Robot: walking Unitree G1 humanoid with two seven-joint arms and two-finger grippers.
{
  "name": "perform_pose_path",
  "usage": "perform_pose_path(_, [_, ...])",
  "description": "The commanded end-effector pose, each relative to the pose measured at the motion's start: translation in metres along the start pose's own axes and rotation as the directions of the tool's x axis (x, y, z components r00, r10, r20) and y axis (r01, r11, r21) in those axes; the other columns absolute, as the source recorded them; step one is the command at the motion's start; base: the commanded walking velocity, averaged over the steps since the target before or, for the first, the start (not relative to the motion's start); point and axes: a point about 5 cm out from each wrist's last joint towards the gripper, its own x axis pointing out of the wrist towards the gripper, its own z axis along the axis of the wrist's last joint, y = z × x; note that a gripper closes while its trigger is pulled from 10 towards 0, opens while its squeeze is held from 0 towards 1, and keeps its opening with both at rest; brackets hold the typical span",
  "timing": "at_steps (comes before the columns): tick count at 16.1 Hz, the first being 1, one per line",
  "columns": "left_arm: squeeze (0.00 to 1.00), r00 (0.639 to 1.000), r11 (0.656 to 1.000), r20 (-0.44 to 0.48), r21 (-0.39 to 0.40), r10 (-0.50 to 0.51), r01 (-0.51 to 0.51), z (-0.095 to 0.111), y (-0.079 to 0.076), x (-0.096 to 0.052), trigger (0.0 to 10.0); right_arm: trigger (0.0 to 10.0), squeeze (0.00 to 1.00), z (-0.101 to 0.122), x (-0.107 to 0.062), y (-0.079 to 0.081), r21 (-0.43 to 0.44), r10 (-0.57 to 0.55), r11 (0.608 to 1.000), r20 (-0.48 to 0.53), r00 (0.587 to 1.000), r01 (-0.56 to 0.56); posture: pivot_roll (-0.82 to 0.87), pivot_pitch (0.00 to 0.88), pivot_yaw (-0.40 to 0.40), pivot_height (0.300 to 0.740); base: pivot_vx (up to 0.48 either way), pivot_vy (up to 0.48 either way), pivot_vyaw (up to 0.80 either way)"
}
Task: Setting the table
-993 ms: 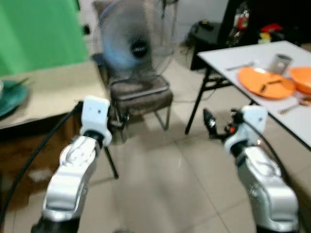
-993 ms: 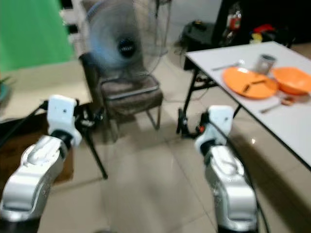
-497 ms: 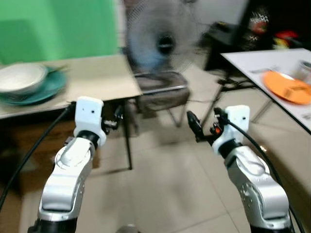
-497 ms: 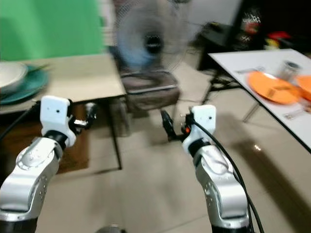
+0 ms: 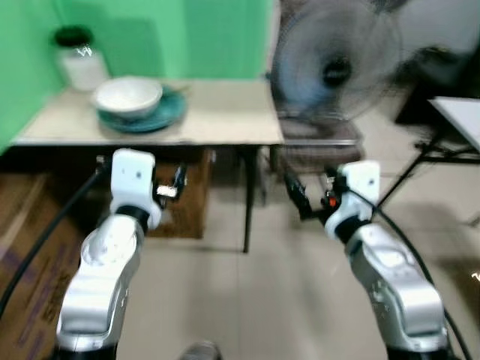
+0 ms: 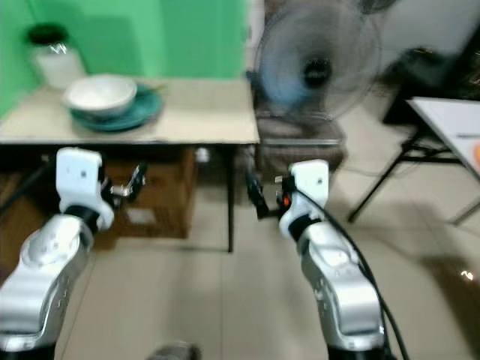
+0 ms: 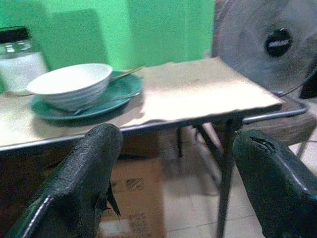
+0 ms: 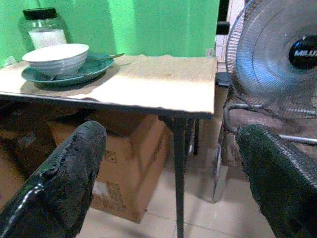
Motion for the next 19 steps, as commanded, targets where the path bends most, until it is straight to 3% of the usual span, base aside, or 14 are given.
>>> perform_pose_path(1, [0.0, 1.0, 1.0, 0.007, 0.013, 0.001, -0.001, 0.003, -0.0003, 0.0006, 10.0, 10.0, 1.0, 0.0022, 0.0008, -0.0026, -0.001, -0.02, 1.0, 0.007, 1.0, 0.02, 0.14, 0.0, -0.047, 0.74, 0.0, 0.0, 0.0])
perform_pose_path(2, [0.0, 1.0, 1.0, 0.005, 0.014, 0.001, -0.001, 0.0026, 0.0006, 0.0, 10.0, 10.0, 1.0, 0.0017, 0.0008, -0.0033, -0.001, -0.028, 1.0, 0.005, 1.0, 0.028, 0.14, 0.0, -0.042, 0.74, 0.0, 0.0, 0.0])
perform_pose_path(3, [0.0, 1.0, 1.0, 0.002, 0.015, 0.001, -0.001, 0.0022, 0.0016, -0.0006, 10.0, 10.0, 0.85, 0.0012, 0.0006, -0.0029, 0.0, -0.028, 1.0, 0.004, 1.0, 0.028, 0.14, 0.0, -0.031, 0.74, 0.0, 0.0, 0.0])
perform_pose_path(4, [0.0, 1.0, 1.0, -0.004, 0.018, 0.001, -0.001, 0.0013, 0.0033, -0.0018, 10.0, 10.0, 0.23, 0.0001, -0.0001, -0.0017, 0.002, -0.029, 1.0, 0.004, 1.0, 0.029, 0.14, 0.0, -0.02, 0.74, 0.247, 0.0, 0.0])
perform_pose_path(5, [0.0, 1.0, 1.0, -0.012, 0.027, -0.011, 0.011, 0.0011, 0.0042, -0.0024, 10.0, 10.0, 0.0, -0.0025, -0.0019, -0.0012, 0.012, -0.039, 0.999, 0.001, 0.999, 0.039, 0.15, 0.0, -0.007, 0.74, 0.259, 0.0, 0.0])
perform_pose_path(8, [0.0, 0.999, 0.999, -0.021, 0.034, -0.028, 0.029, 0.0008, 0.002, -0.004, 10.0, 10.0, 0.0, -0.0051, -0.0034, -0.0016, 0.006, -0.048, 0.999, -0.006, 0.999, 0.048, 0.15, 0.0, 0.006, 0.74, 0.286, 0.0, 0.0])
perform_pose_path(12, [0.0, 0.999, 0.998, -0.03, 0.048, -0.035, 0.037, 0.0018, 0.0045, -0.0045, 10.0, 10.0, 0.0, -0.0058, -0.0005, -0.0034, 0.003, -0.079, 0.997, -0.001, 0.997, 0.079, 0.16, 0.0, 0.022, 0.74, 0.326, 0.0, 0.72])
perform_pose_path(14, [0.0, 0.999, 0.997, -0.027, 0.063, -0.039, 0.04, 0.004, 0.0063, -0.0022, 10.0, 10.0, 0.0, -0.0027, 0.0024, -0.0039, 0.073, -0.115, 0.991, 0.019, 0.993, 0.114, 0.17, 0.0, 0.027, 0.74, 0.345, 0.0, 0.0])
perform_pose_path(19, [0.0, 0.998, 0.996, -0.032, 0.07, -0.054, 0.056, 0.0037, 0.0048, -0.0006, 10.0, 10.0, 0.0, -0.0055, 0.0029, -0.0065, 0.057, -0.143, 0.988, 0.006, 0.99, 0.142, 0.15, 0.0, 0.038, 0.74, 0.346, 0.0, 0.0])
